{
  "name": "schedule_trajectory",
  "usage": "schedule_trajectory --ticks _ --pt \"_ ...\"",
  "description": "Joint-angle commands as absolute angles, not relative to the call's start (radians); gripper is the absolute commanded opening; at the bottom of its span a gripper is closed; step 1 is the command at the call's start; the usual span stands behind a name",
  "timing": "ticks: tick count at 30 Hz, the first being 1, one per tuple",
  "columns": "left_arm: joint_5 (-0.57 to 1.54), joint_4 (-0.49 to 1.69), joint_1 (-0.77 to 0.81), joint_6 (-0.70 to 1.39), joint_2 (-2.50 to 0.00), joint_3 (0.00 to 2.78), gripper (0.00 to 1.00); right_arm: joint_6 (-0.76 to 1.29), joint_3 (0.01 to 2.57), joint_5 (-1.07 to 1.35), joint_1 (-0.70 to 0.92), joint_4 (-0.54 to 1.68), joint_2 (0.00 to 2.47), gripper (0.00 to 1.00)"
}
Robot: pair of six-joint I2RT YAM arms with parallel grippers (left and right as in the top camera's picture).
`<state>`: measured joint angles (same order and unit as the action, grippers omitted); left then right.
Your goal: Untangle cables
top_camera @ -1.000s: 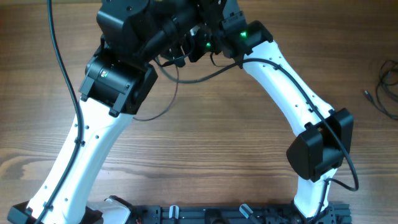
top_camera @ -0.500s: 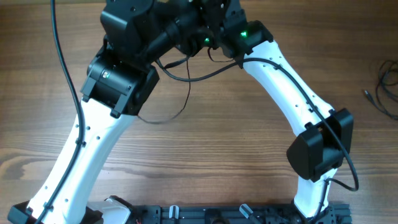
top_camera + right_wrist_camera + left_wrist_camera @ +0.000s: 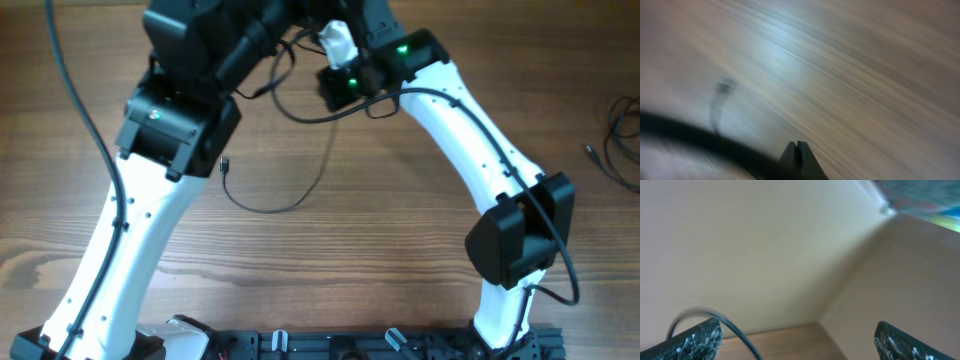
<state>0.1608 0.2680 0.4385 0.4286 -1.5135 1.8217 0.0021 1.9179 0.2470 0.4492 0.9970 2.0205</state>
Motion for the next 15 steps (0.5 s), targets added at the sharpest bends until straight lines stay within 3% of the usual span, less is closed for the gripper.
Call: schedule_trajectory --ticks 1,7,15 --pt "0.027 0.348 0.379 0.427 -1.494 1.833 1.00 0.009 1.926 0.006 0.368 1.100 2.012 0.04" --pt "0.009 0.485 0.316 0.427 -1.494 1.833 1.00 0.064 1.926 -0.001 0.226 1.215 2.012 0.04" --pt "0.028 0.605 0.312 0.427 -1.494 1.833 1.00 0.025 1.929 0.008 0.036 1.208 2.012 0.04"
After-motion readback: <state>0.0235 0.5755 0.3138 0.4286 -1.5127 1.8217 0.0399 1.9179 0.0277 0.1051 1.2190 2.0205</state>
